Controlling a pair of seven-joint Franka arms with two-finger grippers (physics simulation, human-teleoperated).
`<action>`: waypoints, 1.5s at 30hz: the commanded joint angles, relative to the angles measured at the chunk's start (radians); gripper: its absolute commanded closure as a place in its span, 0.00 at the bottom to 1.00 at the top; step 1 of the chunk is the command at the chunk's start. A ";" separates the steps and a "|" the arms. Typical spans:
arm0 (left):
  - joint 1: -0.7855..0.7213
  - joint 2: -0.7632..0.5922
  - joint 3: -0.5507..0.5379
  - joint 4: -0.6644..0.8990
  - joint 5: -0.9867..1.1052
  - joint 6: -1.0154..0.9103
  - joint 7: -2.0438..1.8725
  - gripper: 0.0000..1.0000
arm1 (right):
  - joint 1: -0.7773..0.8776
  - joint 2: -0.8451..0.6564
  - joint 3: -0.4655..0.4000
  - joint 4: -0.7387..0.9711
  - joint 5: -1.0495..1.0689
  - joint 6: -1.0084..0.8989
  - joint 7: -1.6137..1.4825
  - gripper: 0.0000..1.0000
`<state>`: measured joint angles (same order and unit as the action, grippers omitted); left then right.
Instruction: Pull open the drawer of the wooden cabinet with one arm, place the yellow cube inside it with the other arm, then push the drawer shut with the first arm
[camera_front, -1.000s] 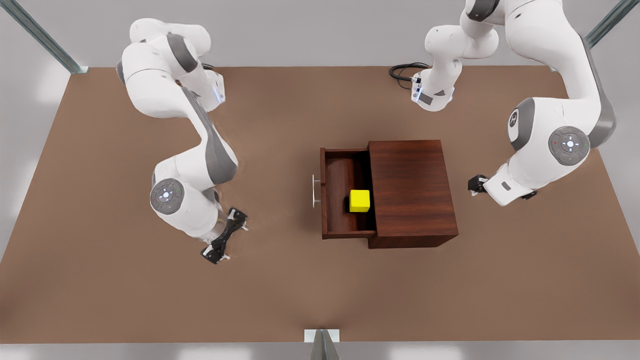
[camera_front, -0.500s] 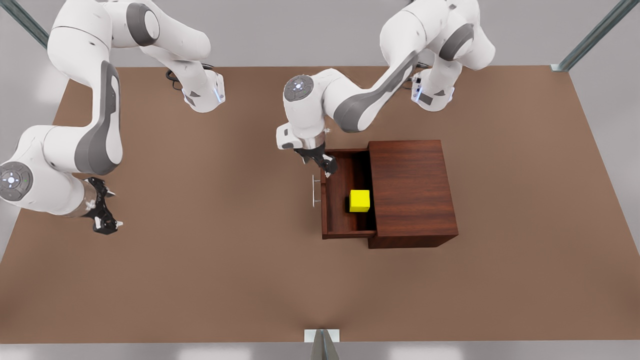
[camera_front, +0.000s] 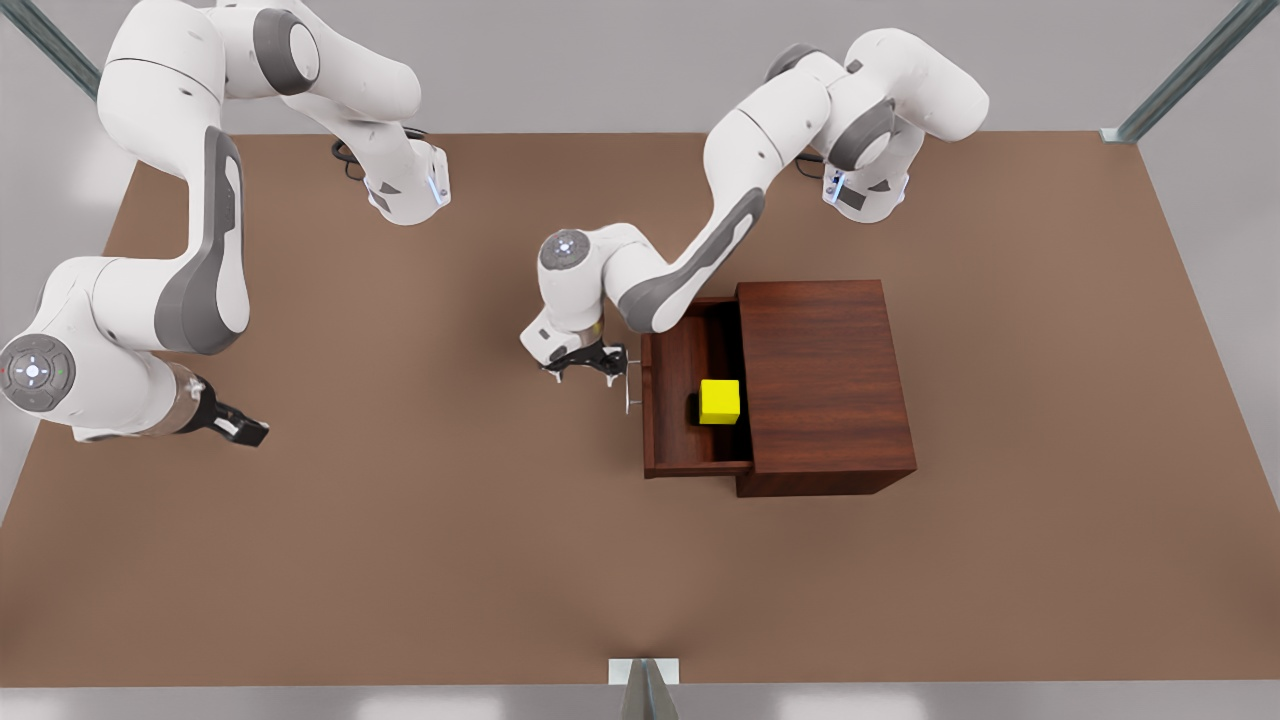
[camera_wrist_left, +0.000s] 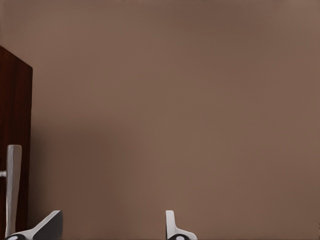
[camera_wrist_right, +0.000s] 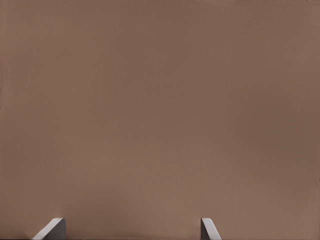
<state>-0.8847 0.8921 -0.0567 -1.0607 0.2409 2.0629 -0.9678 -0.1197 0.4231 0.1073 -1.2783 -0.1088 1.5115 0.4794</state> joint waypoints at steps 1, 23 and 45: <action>0.007 0.004 0.000 -0.001 0.002 0.056 -0.491 0.00 | 0.000 -0.001 0.000 0.000 0.000 -0.002 -0.461 0.00; 0.039 -0.059 0.051 -0.082 0.008 -0.190 -0.242 0.00 | 0.002 0.002 0.002 0.000 -0.003 -0.005 -0.456 0.00; 0.413 -0.393 0.064 -0.143 -0.164 -0.523 0.547 0.00 | 0.000 0.003 0.002 0.000 -0.005 -0.004 -0.456 0.00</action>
<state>-0.5028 0.5430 0.0061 -1.2096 0.1566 1.7342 -1.0185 -0.1196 0.4277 0.1088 -1.2783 -0.1135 1.5073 0.0603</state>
